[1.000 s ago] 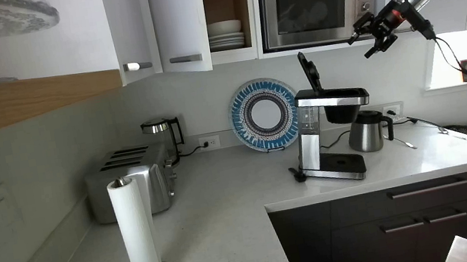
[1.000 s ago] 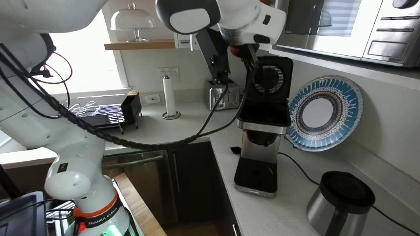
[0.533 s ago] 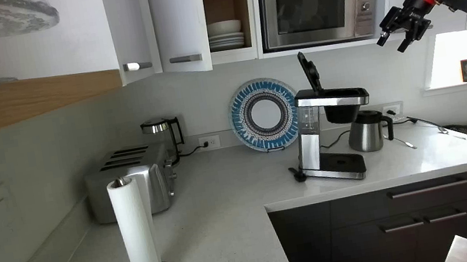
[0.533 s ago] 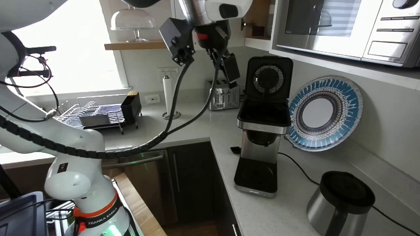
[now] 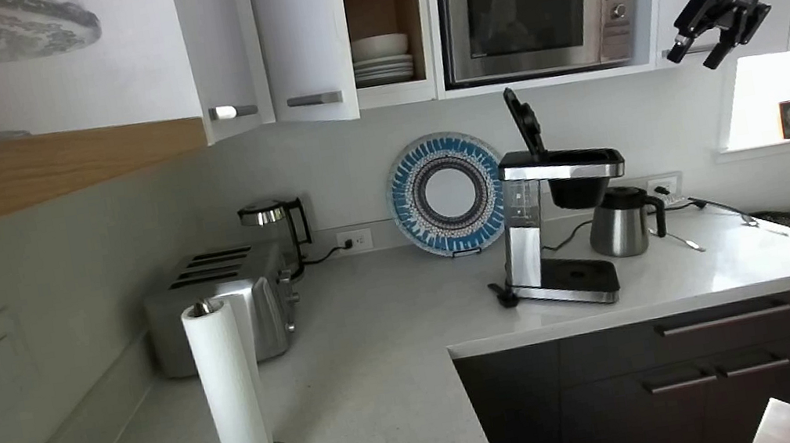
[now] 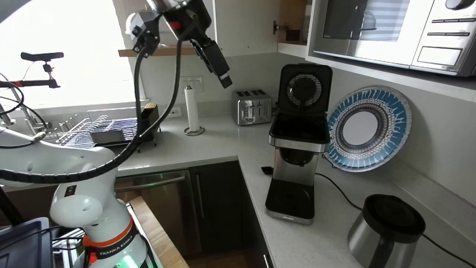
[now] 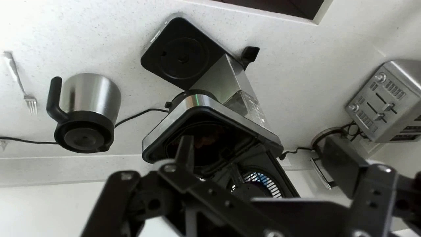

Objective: Open the lid of the coffee machine

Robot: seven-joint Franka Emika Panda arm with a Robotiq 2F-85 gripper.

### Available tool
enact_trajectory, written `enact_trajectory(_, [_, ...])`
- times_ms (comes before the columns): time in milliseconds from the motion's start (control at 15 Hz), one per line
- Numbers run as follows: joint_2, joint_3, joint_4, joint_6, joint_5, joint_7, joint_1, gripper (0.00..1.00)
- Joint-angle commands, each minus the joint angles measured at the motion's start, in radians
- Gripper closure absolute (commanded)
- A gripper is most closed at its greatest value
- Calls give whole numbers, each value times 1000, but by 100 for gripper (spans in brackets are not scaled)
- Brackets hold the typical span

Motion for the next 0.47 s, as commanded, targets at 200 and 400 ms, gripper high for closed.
enact_trajectory(200, [-83,-20,-45,11,-39,50,60,0])
enact_trajectory(400, [-82,-20,-51,19,-39,51,62,0])
